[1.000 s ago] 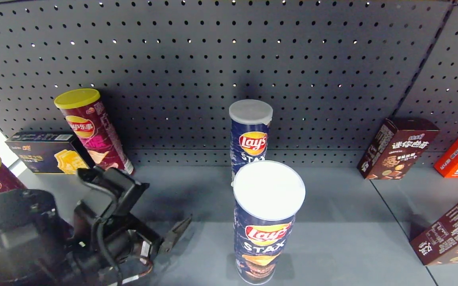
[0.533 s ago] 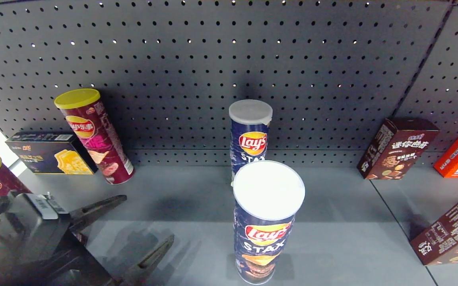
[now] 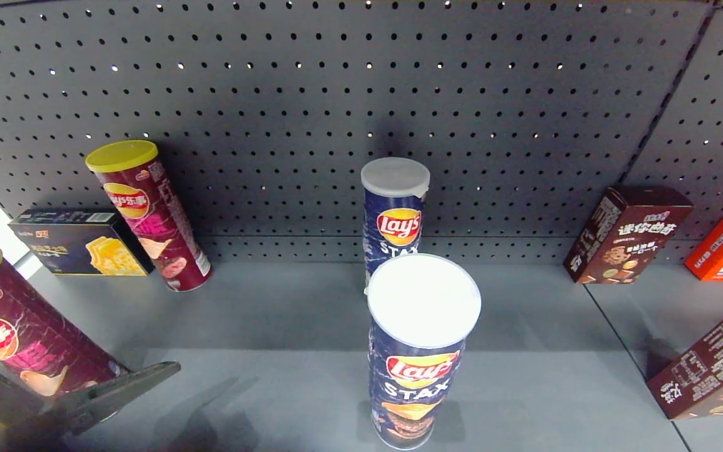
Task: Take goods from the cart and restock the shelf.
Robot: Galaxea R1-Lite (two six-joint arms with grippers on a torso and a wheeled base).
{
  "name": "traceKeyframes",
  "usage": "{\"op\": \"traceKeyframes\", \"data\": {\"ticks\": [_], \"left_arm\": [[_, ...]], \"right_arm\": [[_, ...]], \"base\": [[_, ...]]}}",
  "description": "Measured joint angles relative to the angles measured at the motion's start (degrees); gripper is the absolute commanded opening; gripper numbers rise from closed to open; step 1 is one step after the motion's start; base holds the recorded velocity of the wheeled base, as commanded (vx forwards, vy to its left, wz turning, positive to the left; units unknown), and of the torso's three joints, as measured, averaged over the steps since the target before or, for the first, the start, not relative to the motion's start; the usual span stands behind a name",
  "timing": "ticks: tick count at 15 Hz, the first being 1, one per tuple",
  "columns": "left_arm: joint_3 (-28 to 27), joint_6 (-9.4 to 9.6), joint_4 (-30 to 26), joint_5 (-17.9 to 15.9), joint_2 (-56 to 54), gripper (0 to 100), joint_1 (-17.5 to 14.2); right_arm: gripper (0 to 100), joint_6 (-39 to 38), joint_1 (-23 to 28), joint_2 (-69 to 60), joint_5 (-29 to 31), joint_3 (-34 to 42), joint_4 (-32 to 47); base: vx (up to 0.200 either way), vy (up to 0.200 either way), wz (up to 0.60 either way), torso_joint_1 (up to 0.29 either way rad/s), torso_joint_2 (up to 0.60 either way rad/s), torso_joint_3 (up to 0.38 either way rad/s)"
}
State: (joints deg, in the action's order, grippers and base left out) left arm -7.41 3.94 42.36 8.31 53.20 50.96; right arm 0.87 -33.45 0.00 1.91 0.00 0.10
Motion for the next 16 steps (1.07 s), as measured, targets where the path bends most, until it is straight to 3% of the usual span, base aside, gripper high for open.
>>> {"op": "traceKeyframes", "data": {"ticks": [4, 7, 10, 13, 16], "left_arm": [[3.50, 2.30, -10.20, -0.13, -14.73, 100, -0.20], [6.57, 3.45, -16.93, -0.22, -24.28, 100, -4.44], [7.28, 5.91, -24.36, -0.24, -29.50, 100, -13.34], [7.41, 8.29, -31.78, -1.37, -34.24, 100, -26.51], [7.41, 8.92, -37.47, -7.77, -40.67, 100, -40.40]], "right_arm": [[100, 0.00, 0.00, 0.00, 0.02, 0.00, 0.00], [100, -0.02, 0.00, 0.00, 0.02, 0.00, 0.00], [100, -0.02, -0.01, 0.00, 0.02, 0.00, -0.02], [100, 0.00, -0.01, 0.00, 0.00, 0.00, 0.00], [100, 0.00, -0.01, 0.00, 0.02, 0.00, 0.00]], "base": [[0.000, 0.000, 0.00, 0.000, 0.00, 0.000], [0.000, 0.000, 0.00, 0.000, 0.00, 0.000], [0.000, 0.000, 0.00, 0.000, 0.00, 0.000], [0.000, 0.000, 0.00, 0.000, 0.00, 0.000], [0.000, 0.000, 0.00, 0.000, 0.00, 0.000]]}}
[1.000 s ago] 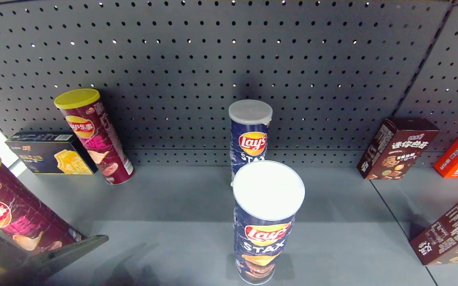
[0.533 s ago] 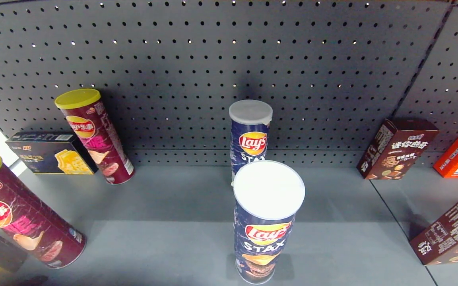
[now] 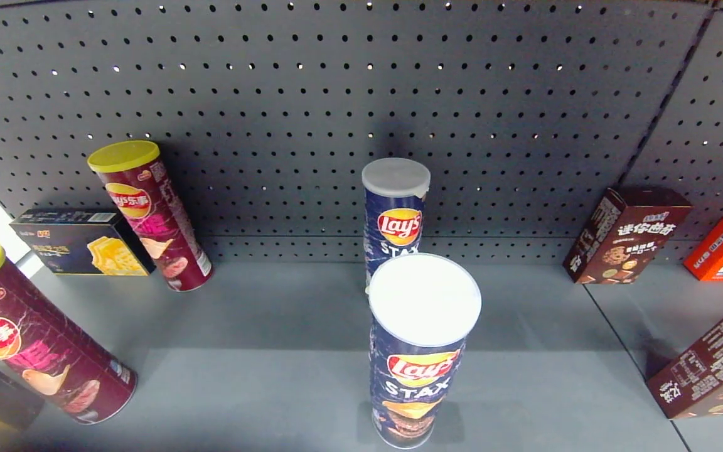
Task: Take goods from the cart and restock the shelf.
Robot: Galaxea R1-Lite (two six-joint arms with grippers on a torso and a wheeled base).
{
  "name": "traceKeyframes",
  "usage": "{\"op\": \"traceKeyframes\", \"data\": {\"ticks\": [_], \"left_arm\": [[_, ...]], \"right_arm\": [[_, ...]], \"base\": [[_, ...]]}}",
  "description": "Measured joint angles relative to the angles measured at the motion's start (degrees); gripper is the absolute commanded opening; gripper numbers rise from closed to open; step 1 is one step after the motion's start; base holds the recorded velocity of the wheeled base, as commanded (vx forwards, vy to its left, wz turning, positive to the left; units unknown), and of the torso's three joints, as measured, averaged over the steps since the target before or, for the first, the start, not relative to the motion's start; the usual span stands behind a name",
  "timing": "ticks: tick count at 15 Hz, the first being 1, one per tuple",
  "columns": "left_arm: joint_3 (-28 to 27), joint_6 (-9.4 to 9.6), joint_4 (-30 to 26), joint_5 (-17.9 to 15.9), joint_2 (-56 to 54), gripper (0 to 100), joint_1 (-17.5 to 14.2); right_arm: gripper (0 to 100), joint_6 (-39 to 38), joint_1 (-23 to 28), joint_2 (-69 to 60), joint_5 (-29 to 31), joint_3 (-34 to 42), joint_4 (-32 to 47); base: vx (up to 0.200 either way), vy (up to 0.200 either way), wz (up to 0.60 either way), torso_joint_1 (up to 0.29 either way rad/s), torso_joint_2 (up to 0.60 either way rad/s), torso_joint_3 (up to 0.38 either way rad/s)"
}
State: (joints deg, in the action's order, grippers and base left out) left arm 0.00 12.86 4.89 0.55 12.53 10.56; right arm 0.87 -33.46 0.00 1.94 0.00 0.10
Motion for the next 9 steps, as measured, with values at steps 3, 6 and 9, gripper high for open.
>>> {"op": "traceKeyframes", "data": {"ticks": [3, 6, 9], "left_arm": [[0.00, -0.60, -1.08, -3.77, -6.30, 100, -10.14], [0.00, -1.76, -1.34, -4.51, -10.53, 100, -10.40], [0.00, -2.38, -1.34, -4.75, -11.96, 100, -10.37]], "right_arm": [[100, -0.02, 0.00, 0.00, 0.00, 0.00, 0.00], [100, 0.00, 0.00, 0.00, 0.00, 0.00, 0.00], [100, 0.00, 0.00, 0.00, 0.00, 0.00, 0.00]], "base": [[0.000, 0.000, 0.00, 0.000, 0.00, 0.000], [0.000, 0.000, 0.00, 0.000, 0.00, 0.000], [0.000, 0.000, 0.00, 0.000, 0.00, 0.000]]}}
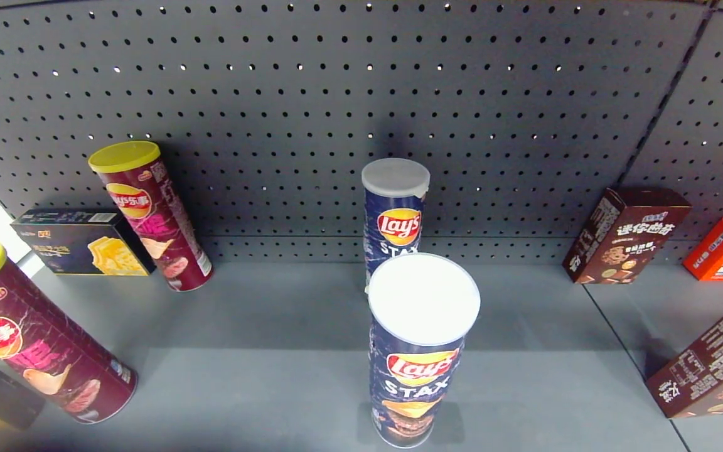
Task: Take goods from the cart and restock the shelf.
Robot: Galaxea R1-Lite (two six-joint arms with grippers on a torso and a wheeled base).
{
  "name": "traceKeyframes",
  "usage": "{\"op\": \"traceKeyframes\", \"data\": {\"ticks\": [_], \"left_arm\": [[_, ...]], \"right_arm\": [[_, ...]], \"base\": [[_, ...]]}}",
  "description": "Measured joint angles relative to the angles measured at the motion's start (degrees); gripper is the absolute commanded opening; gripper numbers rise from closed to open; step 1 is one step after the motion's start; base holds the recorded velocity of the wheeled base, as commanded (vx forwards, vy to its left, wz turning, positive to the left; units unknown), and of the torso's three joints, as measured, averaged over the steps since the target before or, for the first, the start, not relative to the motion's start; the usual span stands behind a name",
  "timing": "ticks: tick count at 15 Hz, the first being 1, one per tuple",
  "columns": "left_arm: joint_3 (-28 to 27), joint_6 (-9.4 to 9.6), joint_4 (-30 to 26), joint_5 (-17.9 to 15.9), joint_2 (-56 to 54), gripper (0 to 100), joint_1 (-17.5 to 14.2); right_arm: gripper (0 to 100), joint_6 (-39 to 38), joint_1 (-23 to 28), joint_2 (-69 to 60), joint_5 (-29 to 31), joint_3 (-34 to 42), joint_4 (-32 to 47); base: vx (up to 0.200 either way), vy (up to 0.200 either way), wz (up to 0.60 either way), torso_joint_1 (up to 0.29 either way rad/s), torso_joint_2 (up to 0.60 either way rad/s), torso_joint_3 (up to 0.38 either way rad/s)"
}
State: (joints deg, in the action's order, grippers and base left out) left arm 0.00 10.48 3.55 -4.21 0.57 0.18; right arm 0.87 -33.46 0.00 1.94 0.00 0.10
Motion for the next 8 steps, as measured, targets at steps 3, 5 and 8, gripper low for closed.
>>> {"op": "traceKeyframes", "data": {"ticks": [3, 5, 8], "left_arm": [[-0.24, -2.47, -1.96, -3.95, -0.41, 100, 0.00], [-0.66, -4.22, -2.71, -9.01, -0.50, 100, 0.00], [-1.01, -6.96, -3.08, -11.36, -0.52, 100, 0.00]], "right_arm": [[100, 0.00, 0.00, 0.00, 0.00, 0.00, 0.00], [100, 0.00, 0.00, 0.00, 0.00, 0.00, 0.00], [100, 0.00, 0.00, 0.00, 0.00, 0.00, 0.00]], "base": [[0.000, 0.000, 0.00, 0.000, 0.00, 0.000], [0.000, 0.000, 0.00, 0.000, 0.00, 0.000], [0.000, 0.000, 0.00, 0.000, 0.00, 0.000]]}}
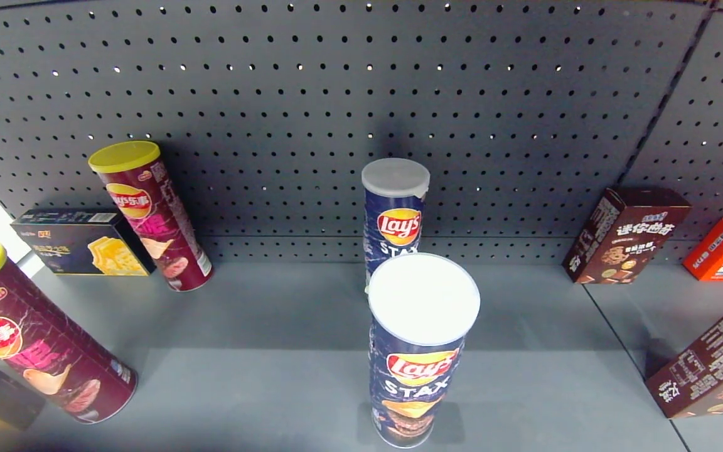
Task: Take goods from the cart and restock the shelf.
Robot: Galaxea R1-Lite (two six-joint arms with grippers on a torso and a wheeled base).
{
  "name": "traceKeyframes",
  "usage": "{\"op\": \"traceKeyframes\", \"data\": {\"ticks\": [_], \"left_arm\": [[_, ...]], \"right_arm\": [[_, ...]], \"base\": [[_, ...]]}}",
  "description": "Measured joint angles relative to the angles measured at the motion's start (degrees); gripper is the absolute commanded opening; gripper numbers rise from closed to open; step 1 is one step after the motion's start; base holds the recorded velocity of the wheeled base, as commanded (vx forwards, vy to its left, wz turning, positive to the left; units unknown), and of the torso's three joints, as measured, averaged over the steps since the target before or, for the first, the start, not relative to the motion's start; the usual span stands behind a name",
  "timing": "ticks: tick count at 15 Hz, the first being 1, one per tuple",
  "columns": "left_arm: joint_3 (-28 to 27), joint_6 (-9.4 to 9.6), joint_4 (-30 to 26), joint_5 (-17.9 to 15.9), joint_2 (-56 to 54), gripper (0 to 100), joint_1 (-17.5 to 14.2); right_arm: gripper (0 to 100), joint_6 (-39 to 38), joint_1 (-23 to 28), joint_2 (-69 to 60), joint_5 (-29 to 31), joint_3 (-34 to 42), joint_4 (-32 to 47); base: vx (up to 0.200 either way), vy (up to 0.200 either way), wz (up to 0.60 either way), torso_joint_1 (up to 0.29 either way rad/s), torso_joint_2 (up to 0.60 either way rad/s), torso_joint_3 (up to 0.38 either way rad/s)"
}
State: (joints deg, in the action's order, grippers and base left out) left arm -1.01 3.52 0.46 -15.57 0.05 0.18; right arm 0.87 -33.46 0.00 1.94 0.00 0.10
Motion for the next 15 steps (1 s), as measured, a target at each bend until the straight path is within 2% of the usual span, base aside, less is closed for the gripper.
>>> {"op": "traceKeyframes", "data": {"ticks": [3, 4, 6, 7, 9, 10, 12, 15], "left_arm": [[-0.02, 0.38, 0.07, 2.11, 0.02, 100, -0.02], [0.00, 0.61, 0.09, 3.72, 0.02, 100, -0.07], [0.46, 0.88, -0.15, 15.92, 0.00, 100, -0.13], [0.66, 1.26, -0.24, 17.59, -0.02, 100, -0.18], [0.90, 2.02, -0.41, 11.56, -0.02, 100, -0.18], [0.91, 2.06, -0.49, 10.73, -0.02, 100, -0.18], [1.01, 1.26, -0.60, 10.70, -0.02, 100, -0.11], [1.01, 1.16, -0.62, 10.73, 0.02, 100, -0.05]], "right_arm": [[100, 0.00, 0.00, 0.00, 0.00, 0.00, 0.00], [100, 0.02, 0.00, 0.00, 0.00, 0.00, -0.02], [100, 0.00, 0.00, 0.00, 0.00, 0.00, -0.02], [100, 0.02, 0.00, 0.00, -0.02, 0.00, -0.02], [100, 0.04, 0.00, 0.00, 0.00, 0.00, 0.00], [100, 0.06, 0.00, 0.00, 0.00, 0.00, 0.00], [100, 0.06, 0.00, 0.00, -0.09, 0.00, 0.00], [100, 2.17, -0.02, 0.00, -1.62, -0.07, 0.01]], "base": [[0.000, 0.000, 0.00, 0.000, 0.00, 0.000], [0.000, 0.000, 0.00, 0.000, 0.00, 0.000], [0.000, 0.000, 0.00, 0.000, 0.00, 0.000], [0.000, 0.000, 0.00, 0.000, 0.00, 0.000], [0.000, 0.000, 0.00, 0.000, 0.00, 0.000], [0.000, 0.000, 0.00, 0.000, 0.00, 0.000], [0.000, 0.000, 0.00, 0.000, 0.00, 0.000], [0.000, 0.000, 0.00, 0.000, 0.00, 0.000]]}}
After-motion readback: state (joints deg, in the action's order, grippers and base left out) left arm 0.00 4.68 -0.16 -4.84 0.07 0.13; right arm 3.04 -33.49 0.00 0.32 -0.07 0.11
